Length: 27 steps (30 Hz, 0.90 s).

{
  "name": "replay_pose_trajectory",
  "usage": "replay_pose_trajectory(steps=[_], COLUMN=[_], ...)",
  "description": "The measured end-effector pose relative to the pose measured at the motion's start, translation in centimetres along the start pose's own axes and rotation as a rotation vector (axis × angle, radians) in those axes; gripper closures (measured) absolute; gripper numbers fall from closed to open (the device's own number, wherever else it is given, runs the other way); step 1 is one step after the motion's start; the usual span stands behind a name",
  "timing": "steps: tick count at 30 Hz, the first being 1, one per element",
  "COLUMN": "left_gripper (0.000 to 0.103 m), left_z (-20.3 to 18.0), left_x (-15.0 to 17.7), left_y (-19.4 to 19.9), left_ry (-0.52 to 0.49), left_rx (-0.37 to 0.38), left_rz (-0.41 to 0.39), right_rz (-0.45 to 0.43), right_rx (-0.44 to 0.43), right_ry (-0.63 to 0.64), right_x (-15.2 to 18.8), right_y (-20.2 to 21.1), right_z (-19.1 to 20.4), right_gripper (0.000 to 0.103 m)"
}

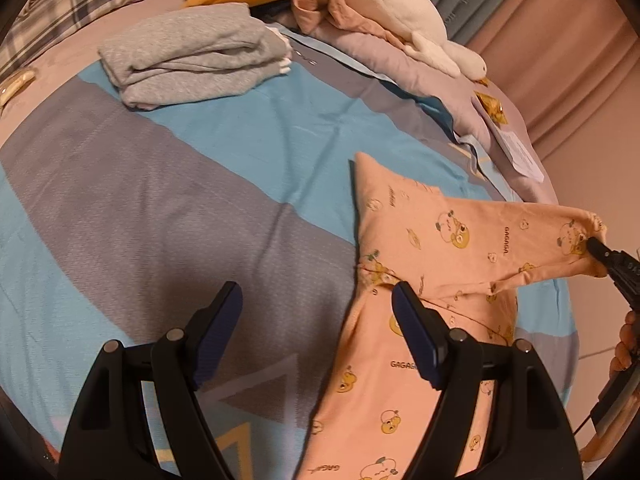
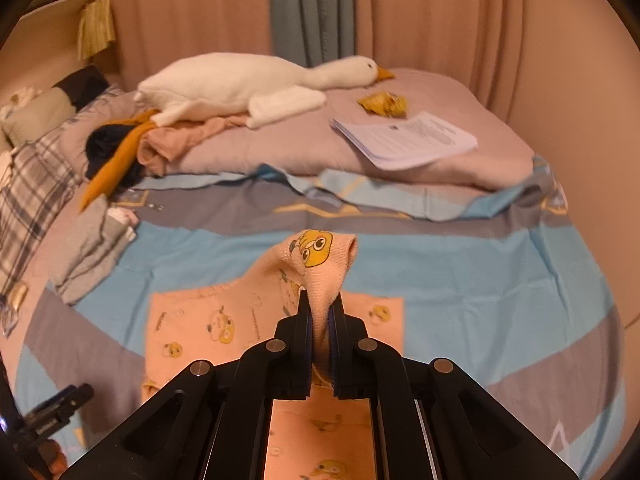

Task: Fold small clothes
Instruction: 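Lift the grasped end with the right gripper and fold it over the body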

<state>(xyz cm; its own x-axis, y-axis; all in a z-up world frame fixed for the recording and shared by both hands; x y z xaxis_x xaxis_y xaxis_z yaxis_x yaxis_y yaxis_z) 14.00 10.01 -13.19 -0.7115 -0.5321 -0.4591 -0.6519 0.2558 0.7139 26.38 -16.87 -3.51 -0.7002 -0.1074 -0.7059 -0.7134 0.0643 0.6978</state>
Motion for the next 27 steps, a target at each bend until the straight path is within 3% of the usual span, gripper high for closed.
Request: replay_pose_trajectory(steps=[18, 21, 27], left_gripper=[0.029, 0.034, 0.056], left_z=[-3.7, -3.9, -3.7], left_x=[-1.0, -0.9, -0.4], left_y=[-5.1, -6.1, -8.6], left_ry=[-0.062, -0.067, -0.078], left_rx=[0.048, 0.049, 0.019], left_rz=[0.072, 0.087, 0.142], right_rz=[0.18, 0.2, 0.239], right_rx=[0.018, 0.018, 0.023], right_ry=[-0.087, -0.098, -0.116], right_x=[3.8, 4.3, 5.1], right_y=[-6.4, -7.2, -8.9], right_z=[-4.2, -4.6, -5.3], right_gripper=[0.095, 0.096, 0.095])
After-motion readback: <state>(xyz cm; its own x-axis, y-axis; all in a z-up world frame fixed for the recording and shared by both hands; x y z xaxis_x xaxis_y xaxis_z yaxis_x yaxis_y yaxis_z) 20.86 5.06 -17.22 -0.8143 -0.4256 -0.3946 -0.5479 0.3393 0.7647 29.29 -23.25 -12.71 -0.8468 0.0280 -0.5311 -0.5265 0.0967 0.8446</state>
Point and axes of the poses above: each gripper's, at about its wrist camera, not at the fingertips, and y roughly against the way its jaws point, z to its left, x to its underside, the point moved 2 cm from there along -y, roughly the way its jaws point, and after that the axes turned 10 degrees about x, right-handed, at the moved point
